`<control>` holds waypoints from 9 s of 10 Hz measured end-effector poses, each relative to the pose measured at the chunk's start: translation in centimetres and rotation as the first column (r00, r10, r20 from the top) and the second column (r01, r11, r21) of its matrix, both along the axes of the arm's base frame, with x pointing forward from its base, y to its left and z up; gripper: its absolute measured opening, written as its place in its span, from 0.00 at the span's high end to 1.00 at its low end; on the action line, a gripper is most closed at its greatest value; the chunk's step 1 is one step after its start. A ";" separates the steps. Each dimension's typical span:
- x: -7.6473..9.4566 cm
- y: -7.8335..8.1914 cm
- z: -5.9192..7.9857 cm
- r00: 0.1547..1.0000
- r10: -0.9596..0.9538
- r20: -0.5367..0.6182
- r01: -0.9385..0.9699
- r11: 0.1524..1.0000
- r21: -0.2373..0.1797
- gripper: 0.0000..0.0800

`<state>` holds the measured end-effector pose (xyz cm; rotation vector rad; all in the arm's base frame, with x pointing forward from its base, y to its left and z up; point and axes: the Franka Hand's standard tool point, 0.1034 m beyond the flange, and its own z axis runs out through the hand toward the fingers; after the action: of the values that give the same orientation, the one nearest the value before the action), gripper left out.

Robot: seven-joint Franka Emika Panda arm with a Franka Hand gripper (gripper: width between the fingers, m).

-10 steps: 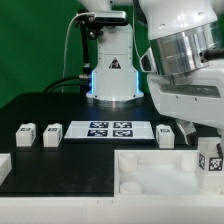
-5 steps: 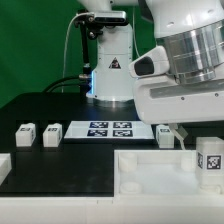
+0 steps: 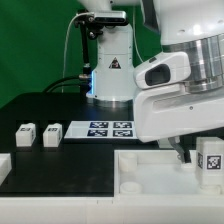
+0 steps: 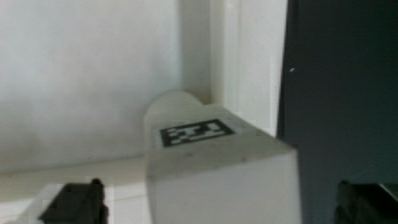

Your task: Assemble one leg

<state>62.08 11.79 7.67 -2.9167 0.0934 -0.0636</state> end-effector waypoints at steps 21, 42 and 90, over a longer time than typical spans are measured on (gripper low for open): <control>0.3 -0.1 -0.1 0.797 -0.576 -0.181 0.588 0.809 0.014 0.19; 0.3 -1.0 -0.9 0.429 -0.870 -0.243 0.891 0.451 -0.042 0.57; 0.4 0.2 -0.9 0.257 -0.935 -0.243 0.952 0.289 -0.102 0.63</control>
Offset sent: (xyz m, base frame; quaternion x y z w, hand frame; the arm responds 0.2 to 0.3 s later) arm 0.0000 0.0000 0.0000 0.0000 0.0000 0.2667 0.9638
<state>62.47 11.95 6.73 -2.2628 1.8634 0.1349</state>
